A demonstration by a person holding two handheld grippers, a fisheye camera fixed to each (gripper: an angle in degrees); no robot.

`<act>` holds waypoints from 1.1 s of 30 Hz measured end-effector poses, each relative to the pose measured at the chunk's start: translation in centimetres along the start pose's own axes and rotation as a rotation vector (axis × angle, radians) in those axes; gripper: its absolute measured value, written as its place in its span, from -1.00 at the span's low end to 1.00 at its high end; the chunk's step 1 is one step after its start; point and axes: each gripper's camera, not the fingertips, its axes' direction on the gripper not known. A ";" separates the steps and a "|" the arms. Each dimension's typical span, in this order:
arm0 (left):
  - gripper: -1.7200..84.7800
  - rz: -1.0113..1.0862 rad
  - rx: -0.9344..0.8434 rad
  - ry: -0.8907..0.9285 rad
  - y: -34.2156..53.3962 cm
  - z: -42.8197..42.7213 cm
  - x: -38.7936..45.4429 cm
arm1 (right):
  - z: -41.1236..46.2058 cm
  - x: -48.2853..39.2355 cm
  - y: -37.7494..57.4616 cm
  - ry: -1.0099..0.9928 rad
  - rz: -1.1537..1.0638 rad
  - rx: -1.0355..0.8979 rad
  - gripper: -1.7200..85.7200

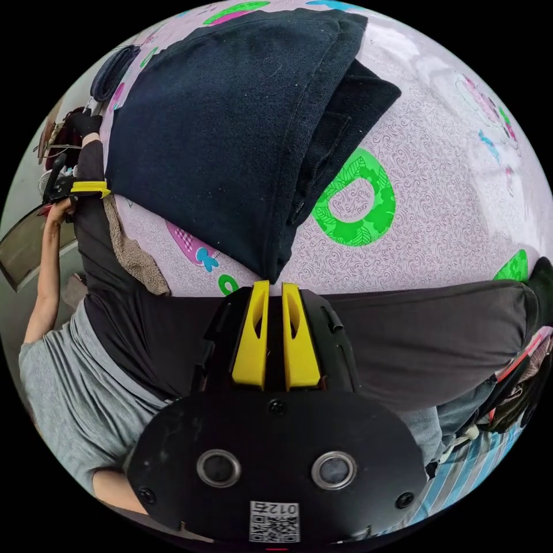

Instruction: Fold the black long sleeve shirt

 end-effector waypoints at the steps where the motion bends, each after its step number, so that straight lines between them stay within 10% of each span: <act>1: -0.92 -0.018 0.049 0.022 1.2 -0.6 -0.6 | -0.5 -0.1 0.9 0.032 0.012 0.019 -0.90; 12: -0.94 -0.131 0.772 -0.229 1.7 -3.4 2.5 | -6.6 -11.0 3.3 0.192 0.100 0.726 -0.75; 18: -0.95 -0.359 0.842 -0.409 -3.5 4.2 4.1 | -0.8 -14.9 1.2 0.267 0.257 0.871 -0.69; 33: -0.92 -0.352 0.850 -0.206 -2.4 9.8 -1.0 | 0.8 -16.9 7.4 0.262 0.220 0.885 -0.65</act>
